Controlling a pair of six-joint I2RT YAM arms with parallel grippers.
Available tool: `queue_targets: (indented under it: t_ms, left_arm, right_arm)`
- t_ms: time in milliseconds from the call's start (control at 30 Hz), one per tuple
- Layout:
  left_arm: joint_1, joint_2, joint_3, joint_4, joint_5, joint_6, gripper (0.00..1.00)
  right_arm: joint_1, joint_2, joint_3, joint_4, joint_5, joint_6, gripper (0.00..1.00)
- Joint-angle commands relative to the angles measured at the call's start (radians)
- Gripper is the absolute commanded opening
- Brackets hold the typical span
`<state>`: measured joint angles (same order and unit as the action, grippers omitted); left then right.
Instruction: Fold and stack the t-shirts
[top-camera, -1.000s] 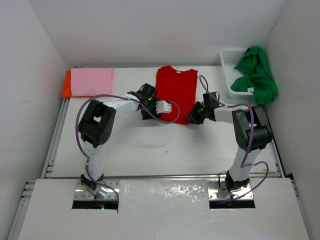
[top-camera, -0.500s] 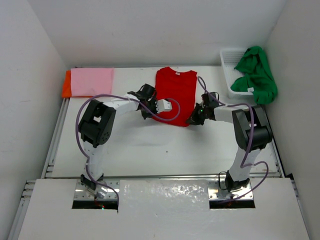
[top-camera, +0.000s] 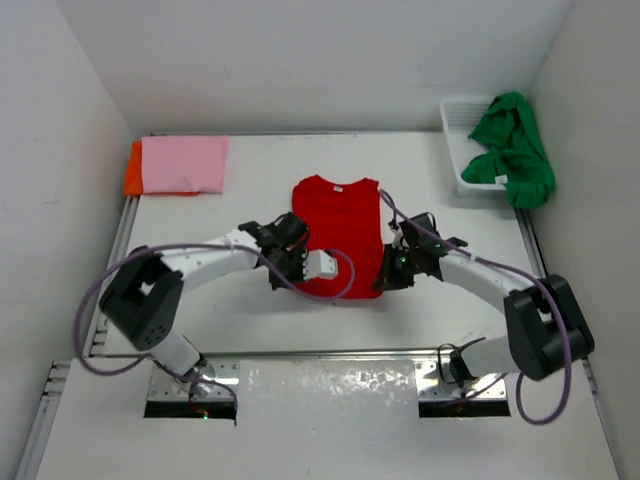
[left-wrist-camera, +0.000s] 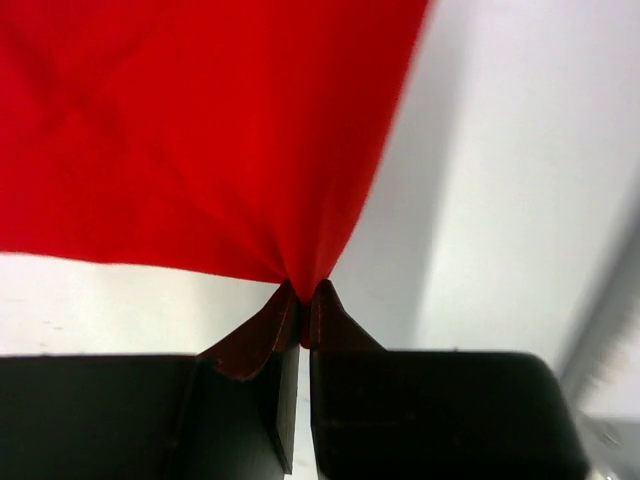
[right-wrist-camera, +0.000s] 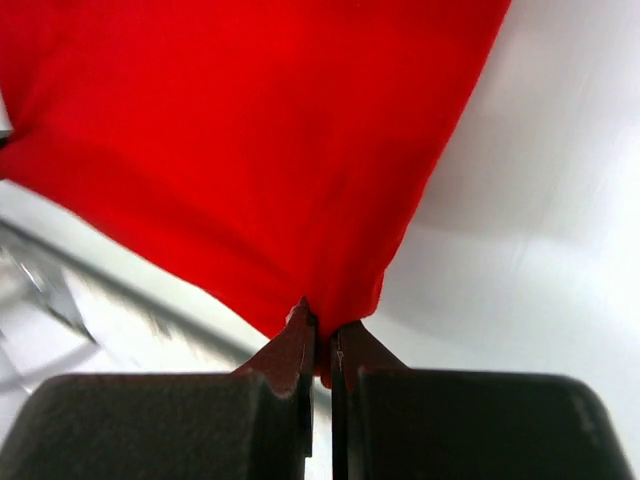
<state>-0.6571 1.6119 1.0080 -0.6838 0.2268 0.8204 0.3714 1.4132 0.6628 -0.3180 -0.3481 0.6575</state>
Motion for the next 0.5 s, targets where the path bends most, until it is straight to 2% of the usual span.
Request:
queue_targets:
  t_ms: [0,100,267,400,467]
  left_arm:
    - [-0.09,-0.156,-0.066,-0.149,-0.055,-0.01,0.0]
    - [-0.111,-0.237,-0.075,-0.265,0.003,-0.021,0.0]
    - [-0.118,-0.319,0.015,-0.457,0.077,-0.029,0.0]
    - [-0.108,-0.346,0.093,-0.491,0.129,-0.085,0.0]
    - [-0.064,-0.321,0.153,-0.482,0.167,-0.104,0.0]
  right_arm:
    - [0.069,-0.123,-0.032,-0.176,0.038,-0.062,0.0]
    - [0.156,-0.239,-0.043,-0.274,0.035,-0.047,0.0]
    - [0.185,-0.378,0.053,-0.453,0.028,-0.016,0.0]
    - [0.187,-0.349,0.167,-0.55,0.02,-0.021,0.0]
    - [0.184,-0.307,0.245,-0.549,0.005,-0.03,0.0]
